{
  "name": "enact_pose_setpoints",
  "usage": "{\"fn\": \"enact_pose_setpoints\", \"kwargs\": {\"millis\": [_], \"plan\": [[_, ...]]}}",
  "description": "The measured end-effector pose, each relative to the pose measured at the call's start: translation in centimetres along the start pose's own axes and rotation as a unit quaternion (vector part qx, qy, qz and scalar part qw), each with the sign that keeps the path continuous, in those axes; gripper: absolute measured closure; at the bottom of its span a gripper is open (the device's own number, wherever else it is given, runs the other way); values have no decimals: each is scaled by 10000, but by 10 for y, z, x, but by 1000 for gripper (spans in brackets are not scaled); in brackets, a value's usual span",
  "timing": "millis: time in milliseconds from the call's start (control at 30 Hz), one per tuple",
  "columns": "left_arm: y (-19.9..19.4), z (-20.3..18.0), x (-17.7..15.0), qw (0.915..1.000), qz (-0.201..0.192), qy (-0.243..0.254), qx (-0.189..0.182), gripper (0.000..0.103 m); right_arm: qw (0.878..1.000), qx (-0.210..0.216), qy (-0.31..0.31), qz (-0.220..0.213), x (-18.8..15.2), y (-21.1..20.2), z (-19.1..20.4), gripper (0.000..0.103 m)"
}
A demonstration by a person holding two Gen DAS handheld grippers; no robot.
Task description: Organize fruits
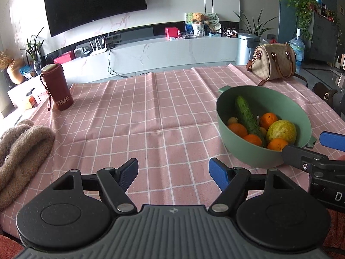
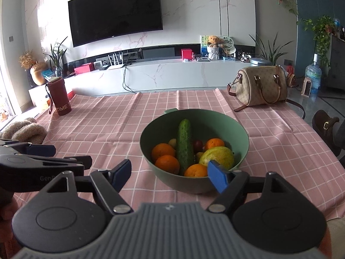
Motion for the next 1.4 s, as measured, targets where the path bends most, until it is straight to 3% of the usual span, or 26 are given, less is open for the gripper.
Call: {"fn": "enact_pose_setpoints", "kwargs": {"millis": [300,1400], "plan": [[7,1,-6,9997,237,-24,-14,15,9998,6,15,212,-2,16,0,28],[0,5,-3,9997,214,-136,42,15,9999,60,-20,123,-3,10,2,26]]}}
Point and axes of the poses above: each gripper's, at about its wrist camera, not at the fingertips, and y roughly the way its jaws point, z to its left, x to its top, the point moved 1 cm from there along y, roughly the way its jaws point, and after that the axes turned 3 degrees about y, right-handed, at the moved point
